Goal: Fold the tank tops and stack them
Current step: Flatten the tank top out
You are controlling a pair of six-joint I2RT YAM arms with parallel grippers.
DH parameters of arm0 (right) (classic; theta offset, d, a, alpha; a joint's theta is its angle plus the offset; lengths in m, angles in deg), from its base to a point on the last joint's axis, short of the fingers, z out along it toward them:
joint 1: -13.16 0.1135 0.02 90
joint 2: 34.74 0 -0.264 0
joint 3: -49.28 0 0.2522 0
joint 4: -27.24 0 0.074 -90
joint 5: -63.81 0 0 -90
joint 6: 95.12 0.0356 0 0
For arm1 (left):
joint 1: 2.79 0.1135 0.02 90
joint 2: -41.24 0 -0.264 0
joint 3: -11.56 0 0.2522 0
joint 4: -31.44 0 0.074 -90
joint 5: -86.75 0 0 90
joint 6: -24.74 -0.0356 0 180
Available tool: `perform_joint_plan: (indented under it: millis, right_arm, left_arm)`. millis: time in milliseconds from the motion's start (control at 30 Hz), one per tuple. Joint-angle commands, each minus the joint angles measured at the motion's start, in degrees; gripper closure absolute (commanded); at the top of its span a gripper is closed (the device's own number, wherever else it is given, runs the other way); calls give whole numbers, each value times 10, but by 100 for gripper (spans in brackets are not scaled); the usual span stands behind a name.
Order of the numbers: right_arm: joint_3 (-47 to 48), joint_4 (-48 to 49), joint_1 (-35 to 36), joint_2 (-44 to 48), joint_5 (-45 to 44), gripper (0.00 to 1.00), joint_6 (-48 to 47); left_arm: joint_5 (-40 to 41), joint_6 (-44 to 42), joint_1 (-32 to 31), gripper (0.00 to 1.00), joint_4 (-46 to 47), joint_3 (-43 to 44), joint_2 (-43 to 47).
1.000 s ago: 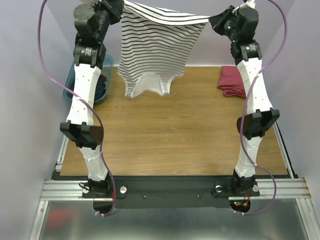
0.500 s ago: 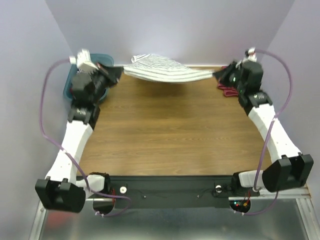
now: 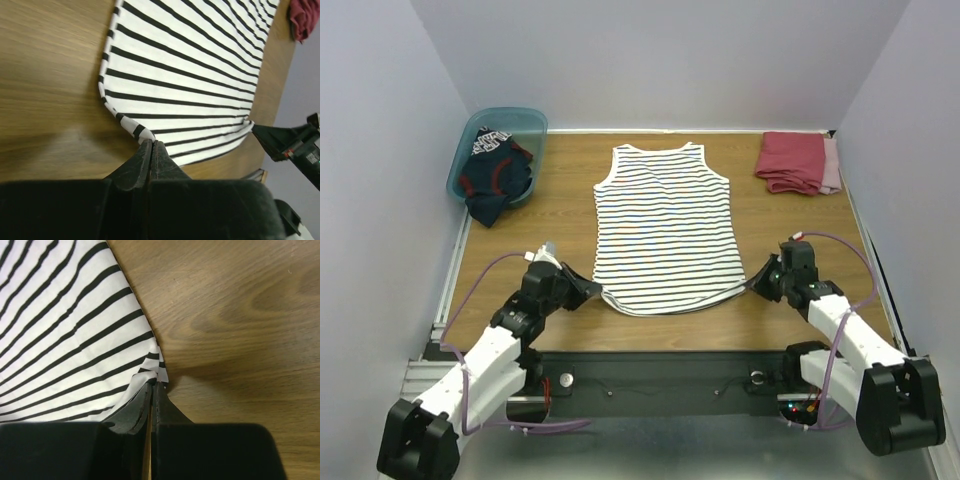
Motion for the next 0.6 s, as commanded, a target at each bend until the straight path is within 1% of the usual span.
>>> perform_joint_plan:
  millis: [0,33,67,100,133,167,200,233,267,300,333,367,400,467,567]
  right_arm:
    - [16,6,-3,24,2,98,16]
    - [17,-4,-3,32,-8,97,16]
    - [18,-11,-3,38,-14,93,16]
    - [19,-18,-3,42,-21,91,13]
    - [23,-32,-3,45,-30,87,13]
    - [26,-39,-3,53,-35,78,12]
    - [29,-52,-4,56,-36,73,12]
    - [34,-57,-3,66,-37,64,13]
    - [34,-63,-3,71,-37,59,15]
    - [36,-72,-3,77,-36,56,22]
    - [37,-77,-3,84,-36,52,25]
    - [43,-82,-3,89,-39,46,27]
    - [49,-87,-3,103,-41,44,32]
    - [69,-99,-3,113,-43,40,27]
    - [92,-103,-4,103,-17,39,9]
  left_arm:
    - [19,39,-26,95,-17,4,41]
    - [16,39,-29,93,-26,6,46]
    - [14,38,-30,92,-34,7,51]
    - [14,36,-31,85,-52,11,59]
    - [13,31,-32,80,-60,12,62]
    - [10,28,-32,77,-67,13,67]
    - [5,25,-32,70,-81,17,72]
    - [4,16,-33,67,-89,21,75]
    - [1,11,-33,64,-98,24,77]
    - [-1,9,-33,56,-113,33,80]
    - [-6,7,-34,55,-119,39,82]
    - [-8,4,-35,55,-125,44,84]
    - [-8,1,-35,52,-138,57,90]
    - [3,-11,-35,50,-161,87,98]
    - [35,-28,-35,50,-170,126,86]
